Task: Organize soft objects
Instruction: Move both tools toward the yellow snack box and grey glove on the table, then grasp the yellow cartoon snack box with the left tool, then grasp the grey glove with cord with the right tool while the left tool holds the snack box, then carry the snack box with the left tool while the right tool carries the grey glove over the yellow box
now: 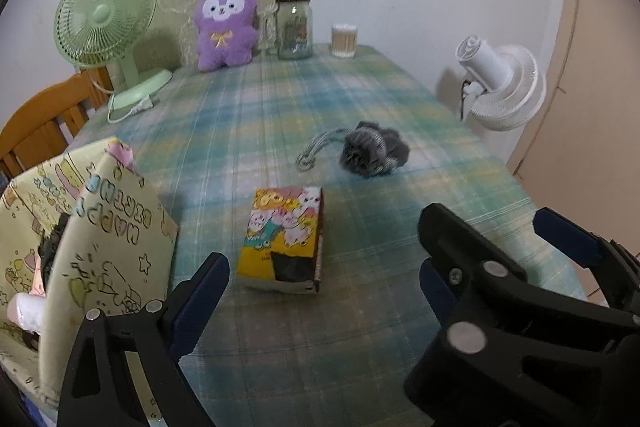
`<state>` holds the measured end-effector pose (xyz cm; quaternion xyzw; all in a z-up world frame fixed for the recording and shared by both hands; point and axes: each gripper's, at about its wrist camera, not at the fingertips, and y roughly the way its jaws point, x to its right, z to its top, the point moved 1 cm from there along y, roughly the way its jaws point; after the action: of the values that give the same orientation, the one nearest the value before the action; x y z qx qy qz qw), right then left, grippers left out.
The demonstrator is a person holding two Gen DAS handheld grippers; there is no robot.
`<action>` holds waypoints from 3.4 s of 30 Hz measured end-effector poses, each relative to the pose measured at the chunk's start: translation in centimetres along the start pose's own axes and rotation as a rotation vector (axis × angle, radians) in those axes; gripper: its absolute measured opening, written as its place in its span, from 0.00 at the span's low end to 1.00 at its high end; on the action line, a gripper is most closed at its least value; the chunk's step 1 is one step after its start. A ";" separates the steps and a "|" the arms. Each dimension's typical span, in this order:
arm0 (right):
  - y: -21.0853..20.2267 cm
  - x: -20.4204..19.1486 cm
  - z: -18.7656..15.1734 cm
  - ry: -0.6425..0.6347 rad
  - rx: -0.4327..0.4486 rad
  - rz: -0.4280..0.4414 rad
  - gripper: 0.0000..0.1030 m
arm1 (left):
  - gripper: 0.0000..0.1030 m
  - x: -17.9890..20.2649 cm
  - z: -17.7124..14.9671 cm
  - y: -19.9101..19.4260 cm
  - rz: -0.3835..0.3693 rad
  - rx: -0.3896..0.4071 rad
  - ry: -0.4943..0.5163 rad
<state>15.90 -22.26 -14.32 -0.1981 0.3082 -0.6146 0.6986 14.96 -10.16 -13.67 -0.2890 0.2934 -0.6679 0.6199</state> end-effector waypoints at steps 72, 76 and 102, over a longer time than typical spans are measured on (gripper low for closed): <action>12.5 -2.0 5.5 -0.079 -0.107 0.030 0.68 | 0.48 -2.9 4.7 8.6 0.140 -0.058 -0.108; 12.2 -2.0 5.3 -0.093 -0.112 0.025 0.64 | 0.48 -2.7 4.5 8.4 0.129 -0.063 -0.091; 3.7 -0.6 1.8 -0.034 -0.051 -0.033 0.57 | 0.47 -0.2 1.1 2.4 0.046 -0.021 -0.014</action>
<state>19.78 -21.22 -15.32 -0.2315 0.3084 -0.6147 0.6881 17.32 -10.16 -14.74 -0.2933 0.3027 -0.6483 0.6341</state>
